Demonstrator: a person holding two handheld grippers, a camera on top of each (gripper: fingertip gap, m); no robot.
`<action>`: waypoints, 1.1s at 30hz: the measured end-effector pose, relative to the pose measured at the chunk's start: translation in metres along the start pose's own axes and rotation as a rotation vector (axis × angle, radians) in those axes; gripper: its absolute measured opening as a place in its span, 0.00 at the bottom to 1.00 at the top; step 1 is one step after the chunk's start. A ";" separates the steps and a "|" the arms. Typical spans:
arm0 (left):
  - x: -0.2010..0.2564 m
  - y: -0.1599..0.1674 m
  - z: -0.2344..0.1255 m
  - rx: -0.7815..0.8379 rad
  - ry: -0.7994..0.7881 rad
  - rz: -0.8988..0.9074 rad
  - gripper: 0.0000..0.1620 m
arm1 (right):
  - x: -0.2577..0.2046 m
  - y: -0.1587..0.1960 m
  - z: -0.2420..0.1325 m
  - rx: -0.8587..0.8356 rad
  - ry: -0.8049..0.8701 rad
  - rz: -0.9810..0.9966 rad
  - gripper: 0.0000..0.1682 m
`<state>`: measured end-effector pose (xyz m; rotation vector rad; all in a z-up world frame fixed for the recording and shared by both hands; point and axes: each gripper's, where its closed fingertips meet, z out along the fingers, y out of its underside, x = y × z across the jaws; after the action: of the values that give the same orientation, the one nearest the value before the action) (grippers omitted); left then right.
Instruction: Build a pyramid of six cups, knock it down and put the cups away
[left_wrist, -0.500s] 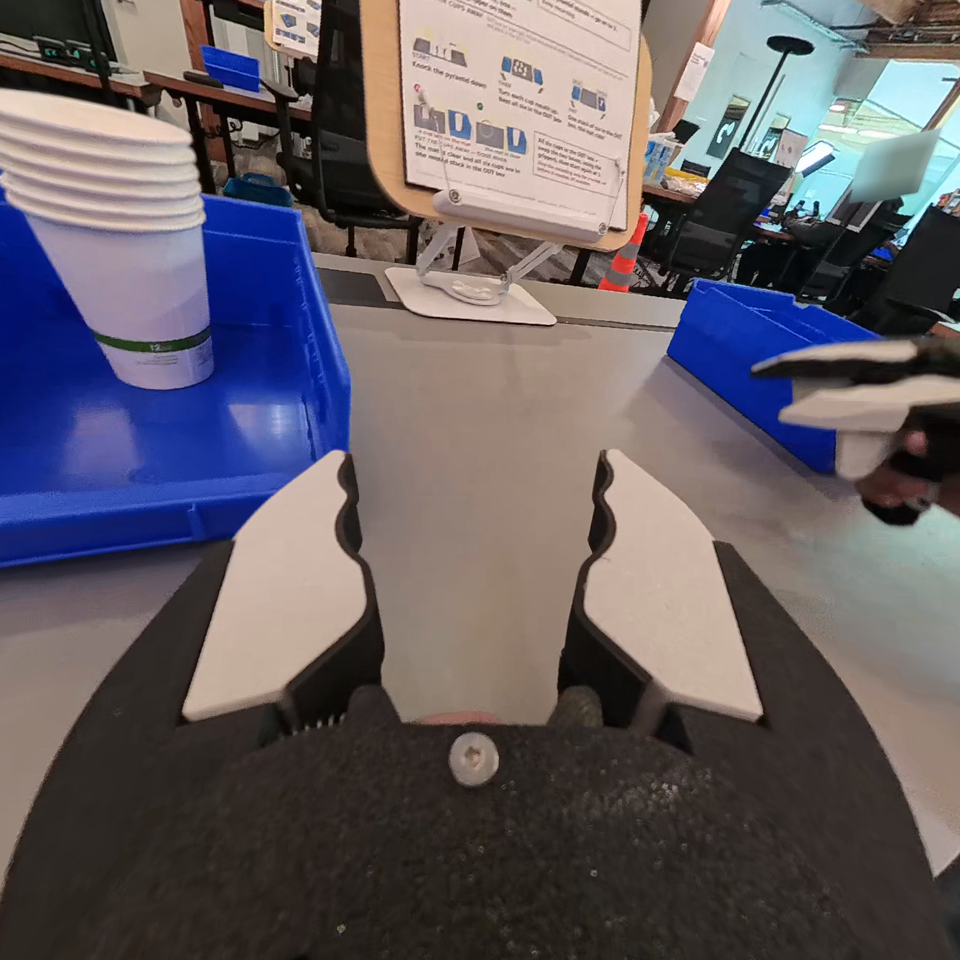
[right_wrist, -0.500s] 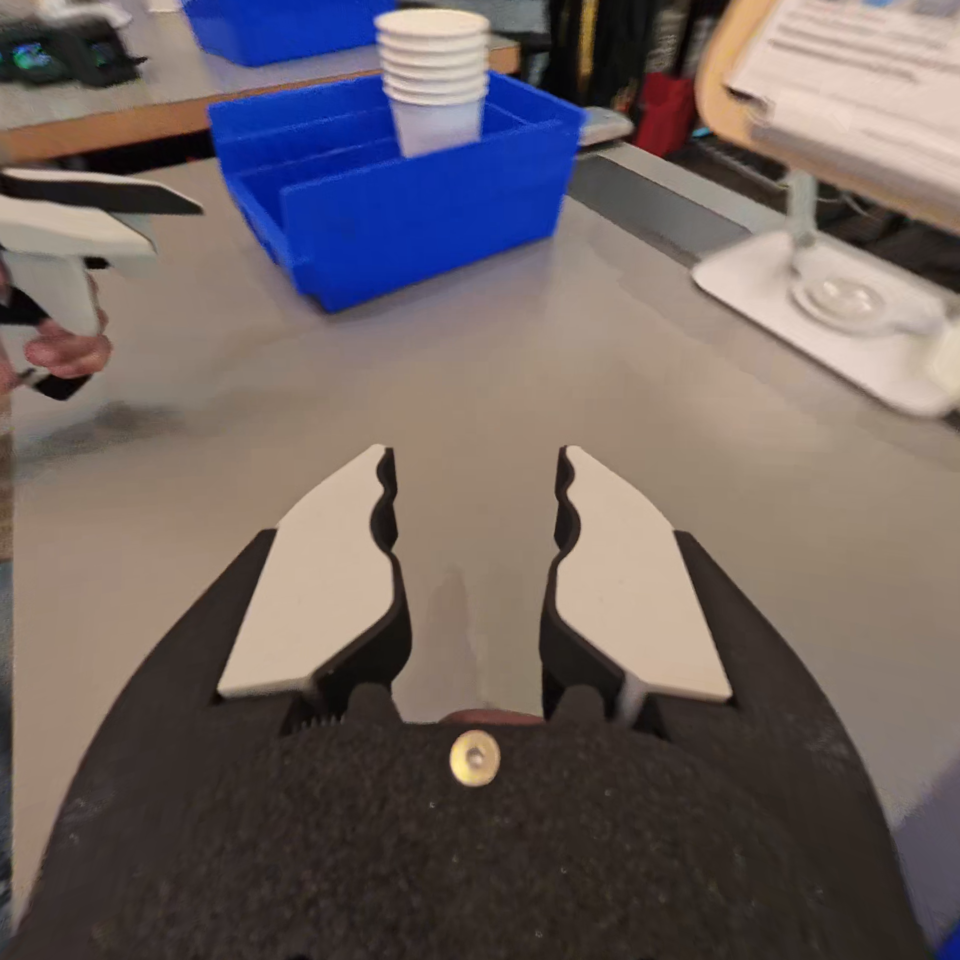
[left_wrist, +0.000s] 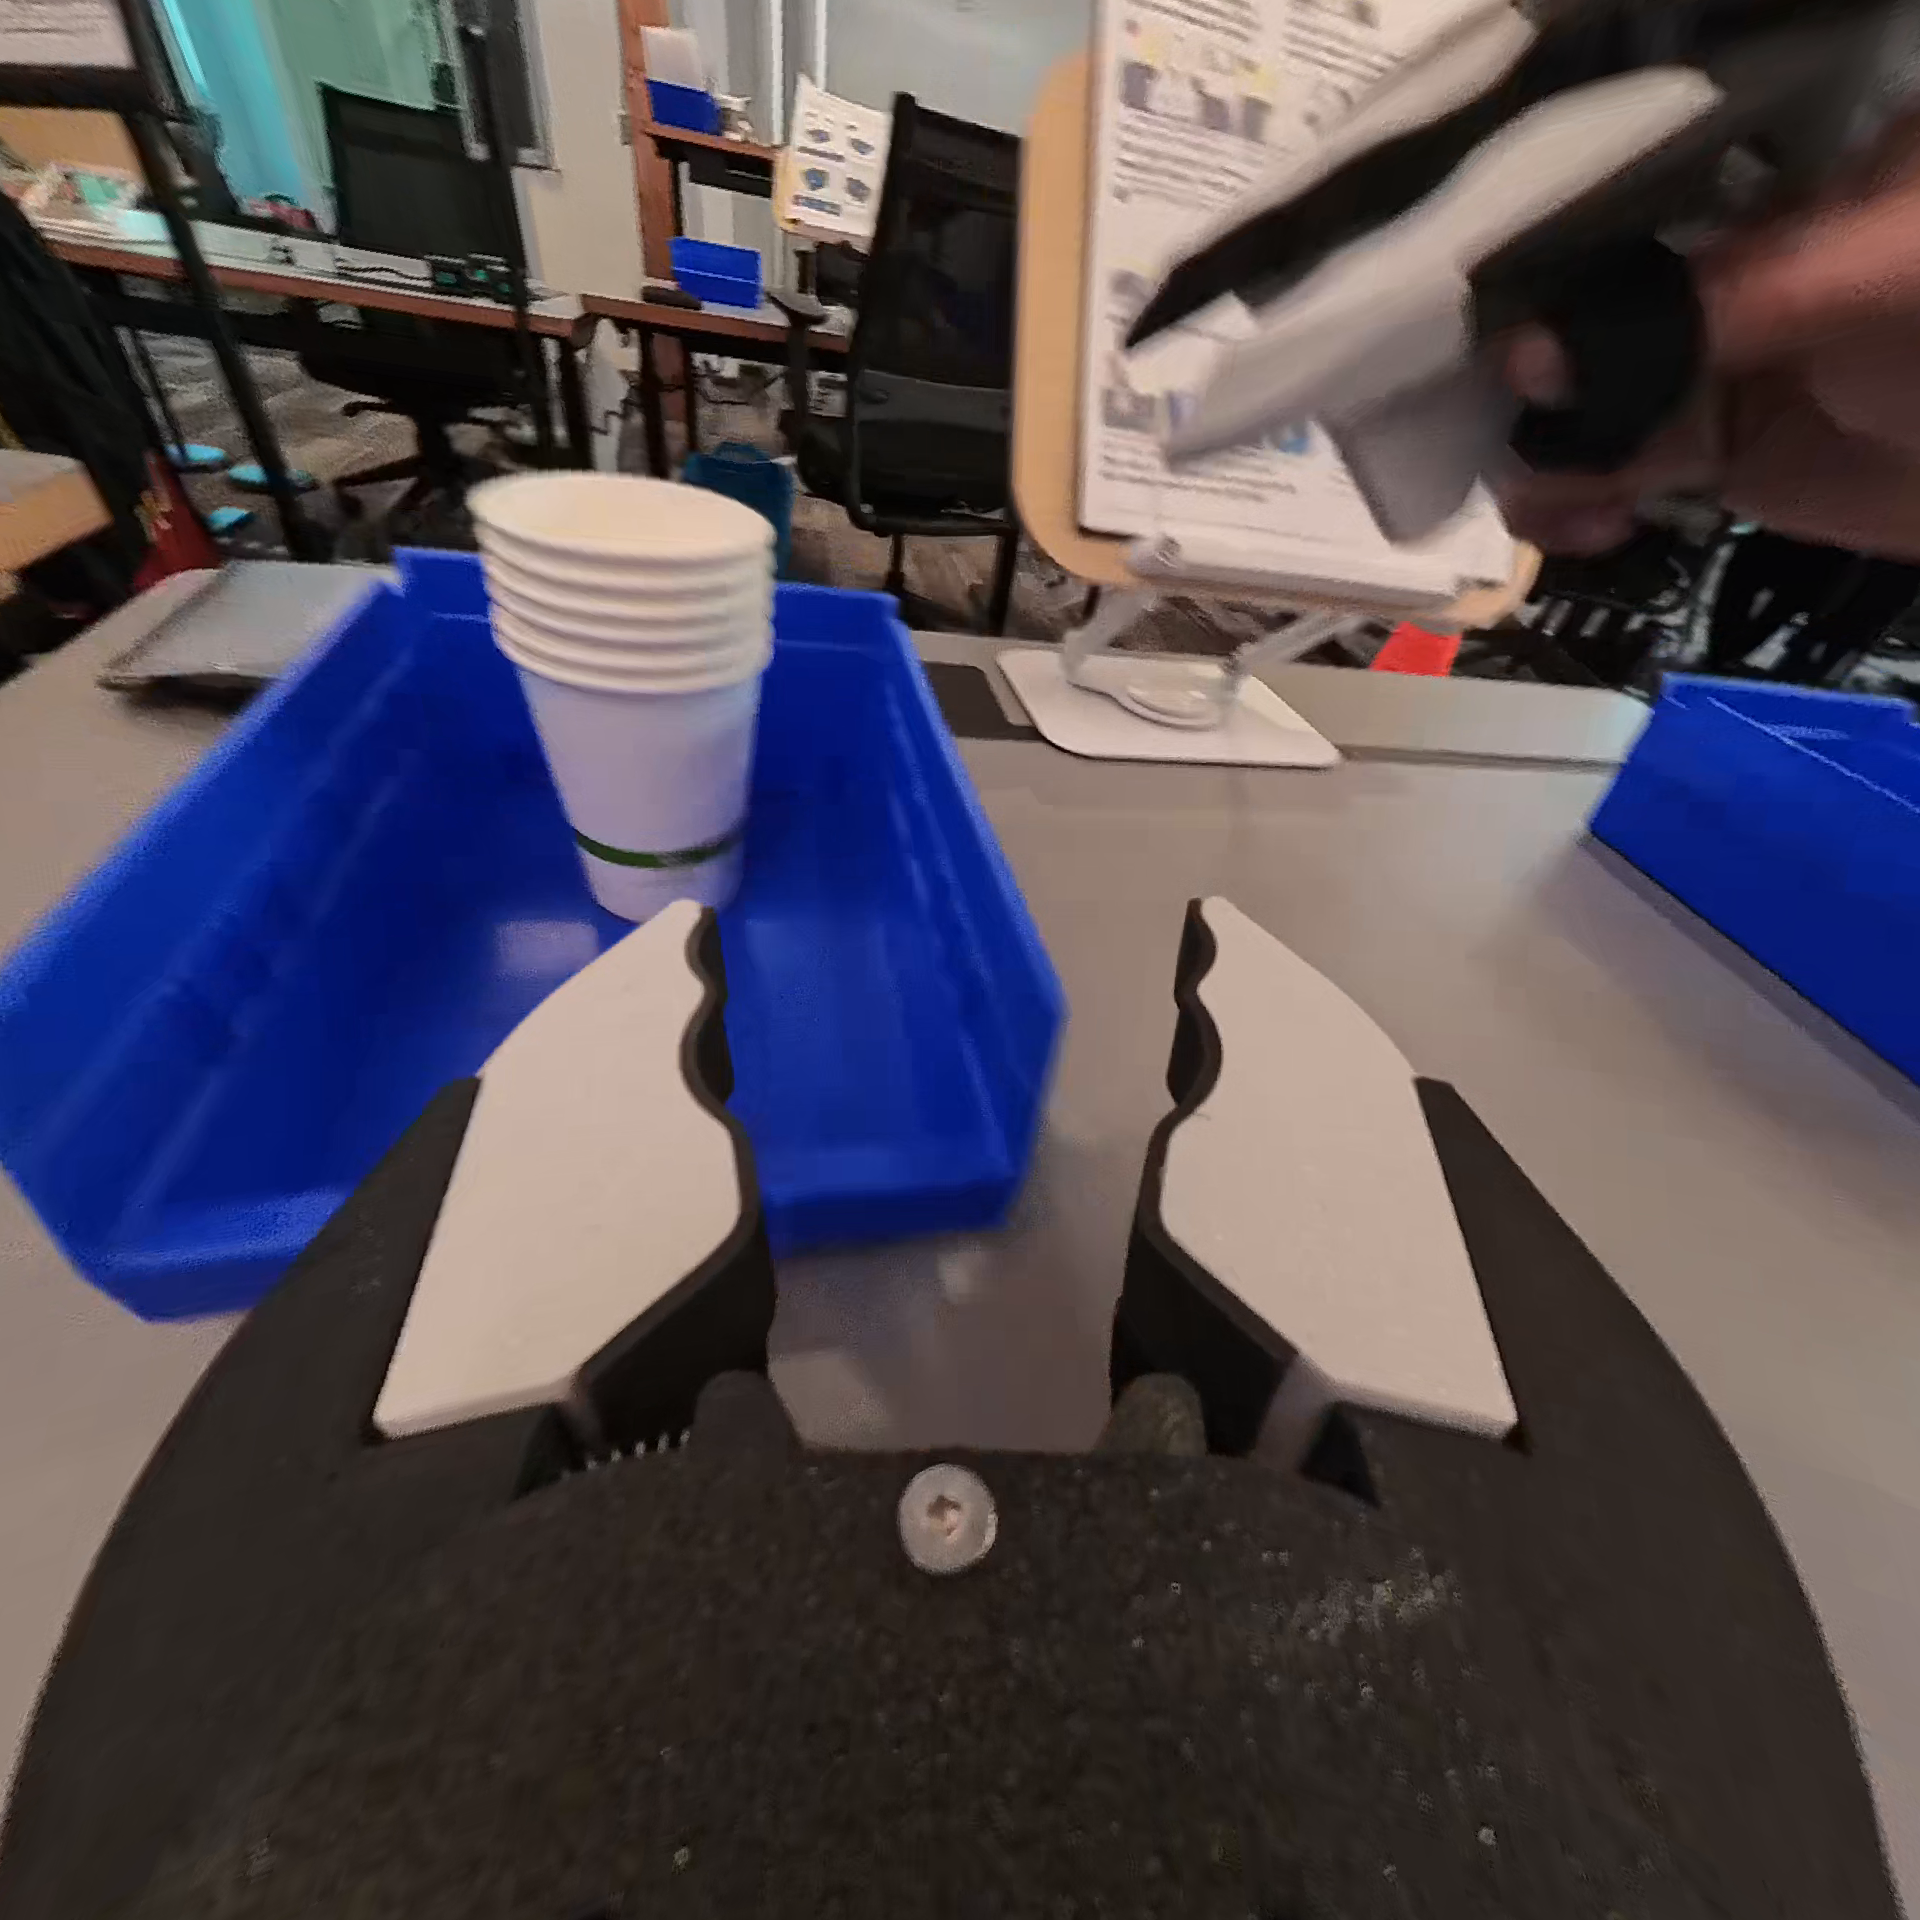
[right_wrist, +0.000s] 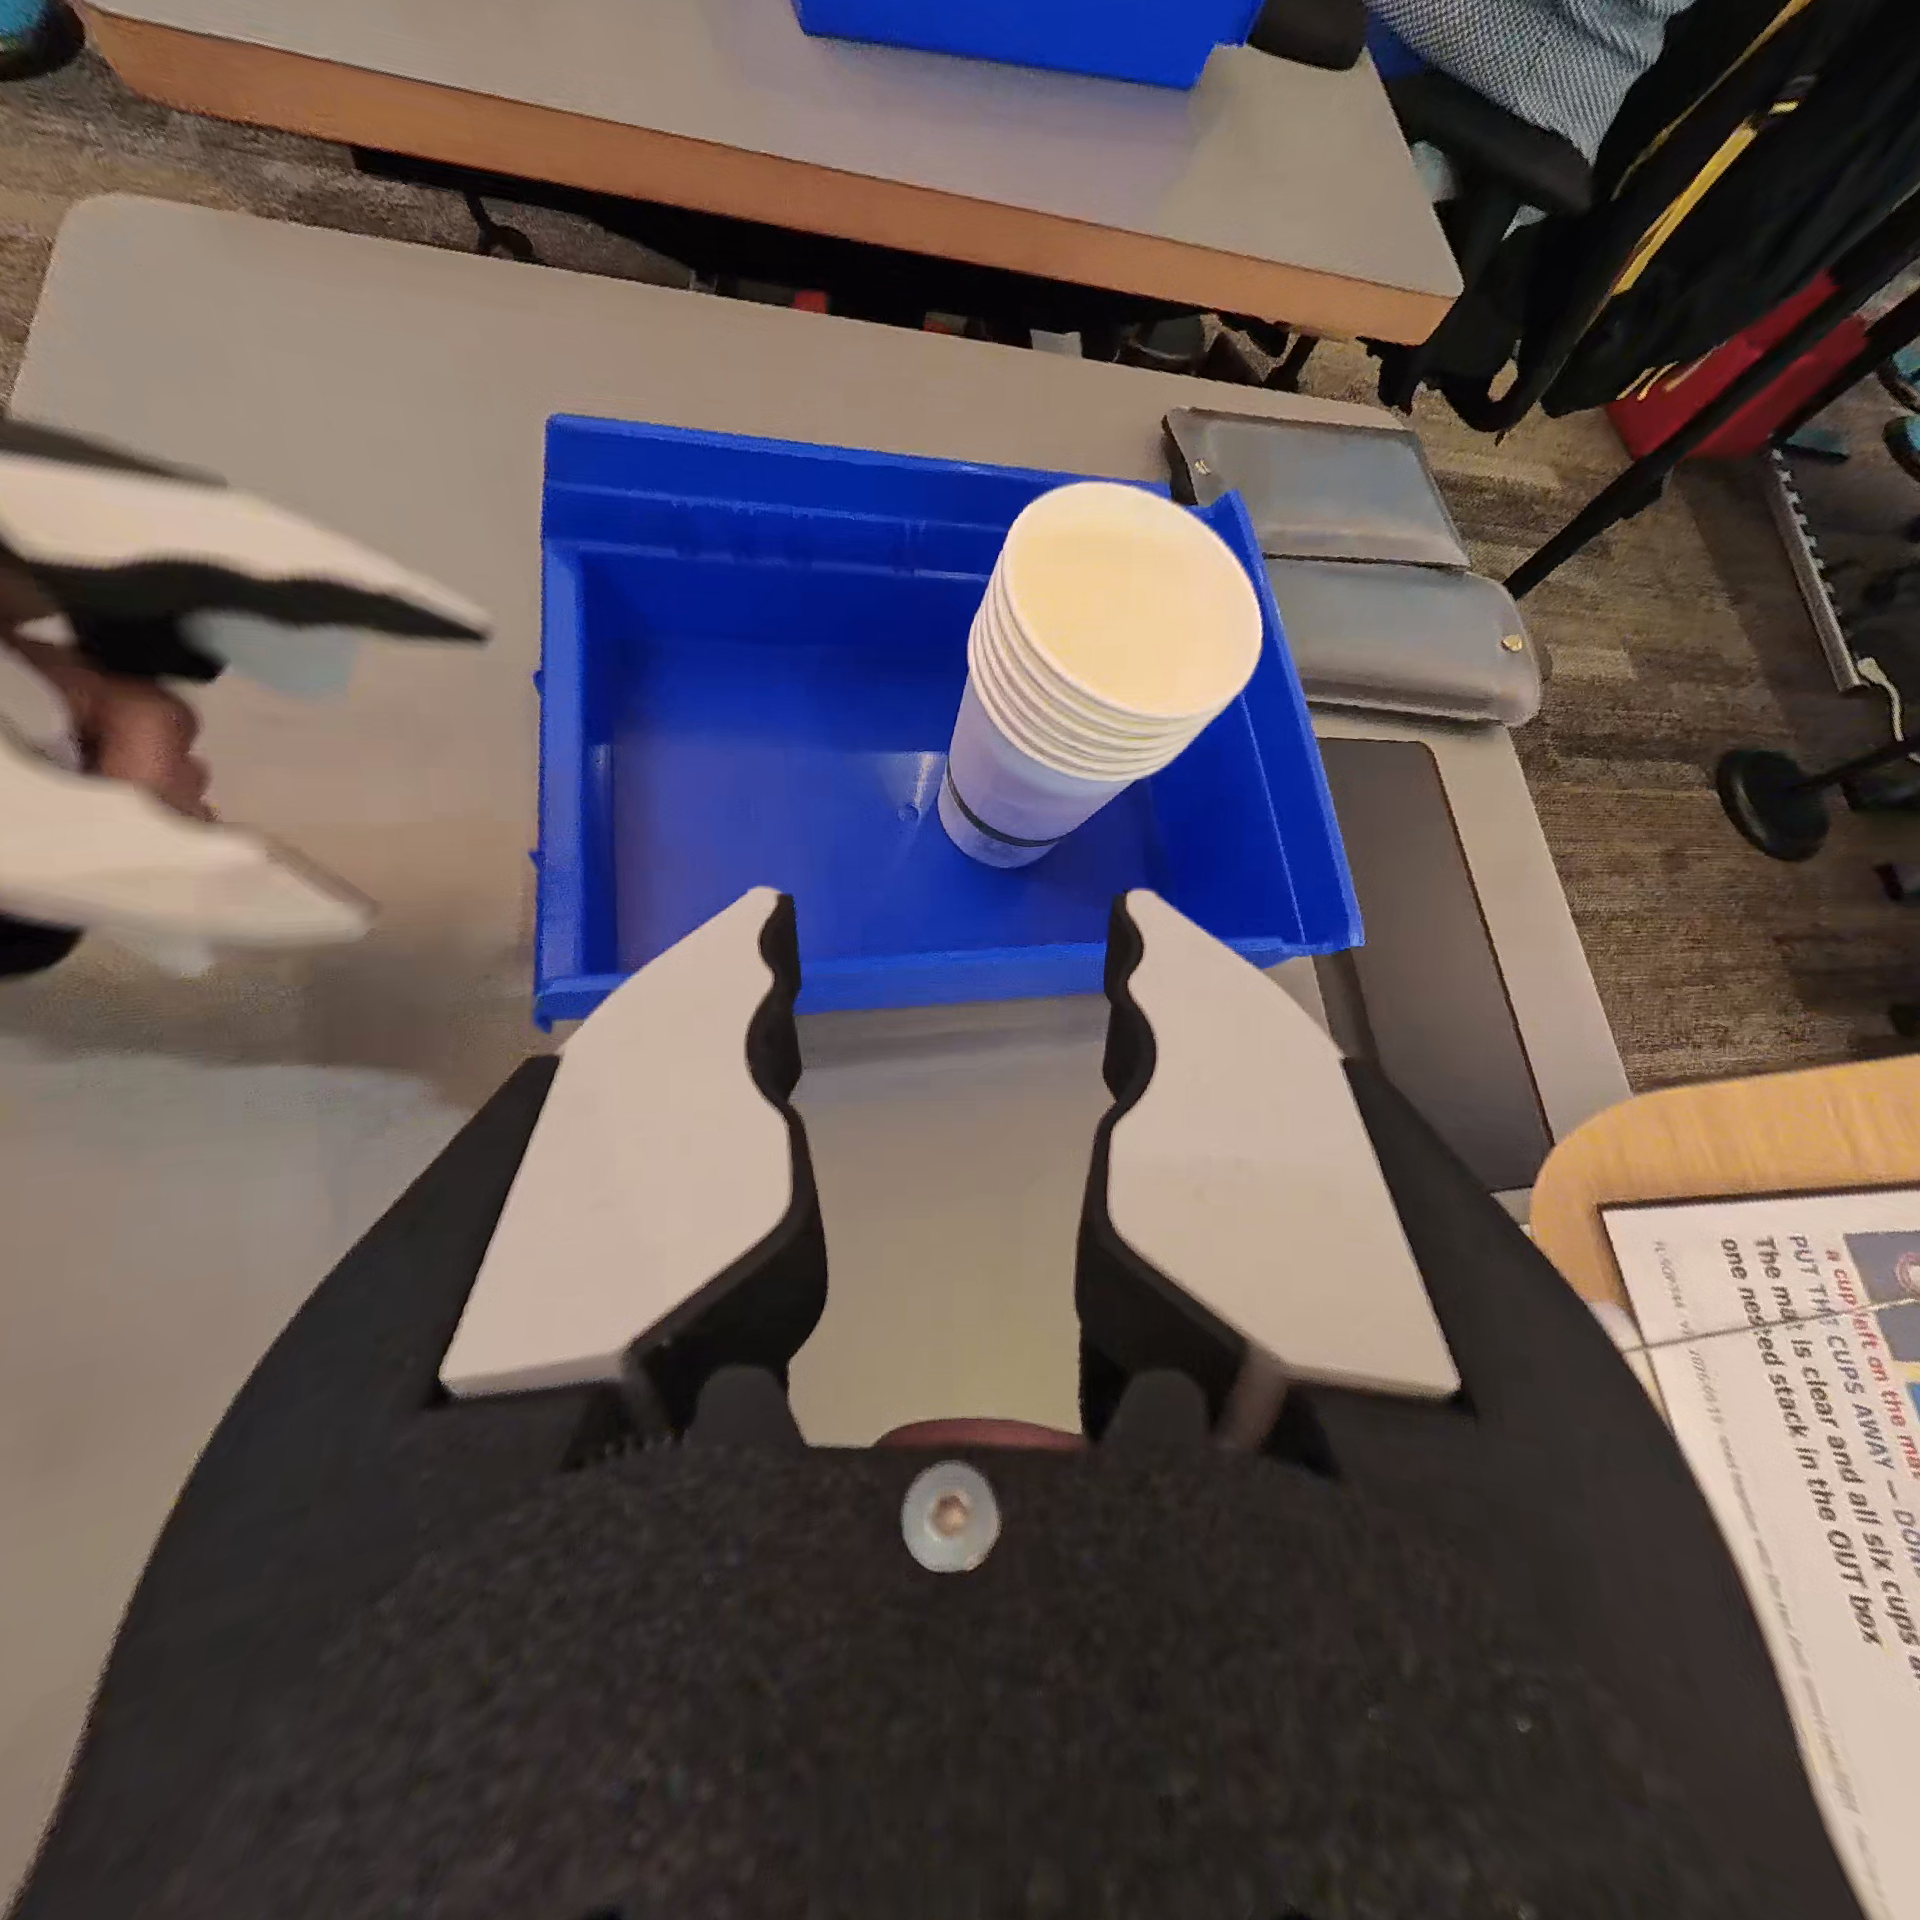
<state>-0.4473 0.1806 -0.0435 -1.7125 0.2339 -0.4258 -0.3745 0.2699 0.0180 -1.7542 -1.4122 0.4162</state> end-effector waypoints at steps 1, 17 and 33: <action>-0.015 -0.011 0.010 -0.002 -0.015 -0.010 0.53 | -0.001 0.000 0.002 0.007 -0.006 0.011 0.33; 0.056 -0.011 0.021 -0.069 0.161 0.046 0.57 | -0.084 0.284 -0.194 0.250 0.673 0.654 0.42; 0.110 0.088 -0.011 -0.215 0.139 0.024 0.52 | -0.111 0.332 -0.236 0.238 0.832 0.751 0.47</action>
<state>-0.3447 0.1117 -0.1119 -1.8897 0.4134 -0.5179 -0.0311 0.0662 -0.1188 -1.8745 -0.1000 0.1737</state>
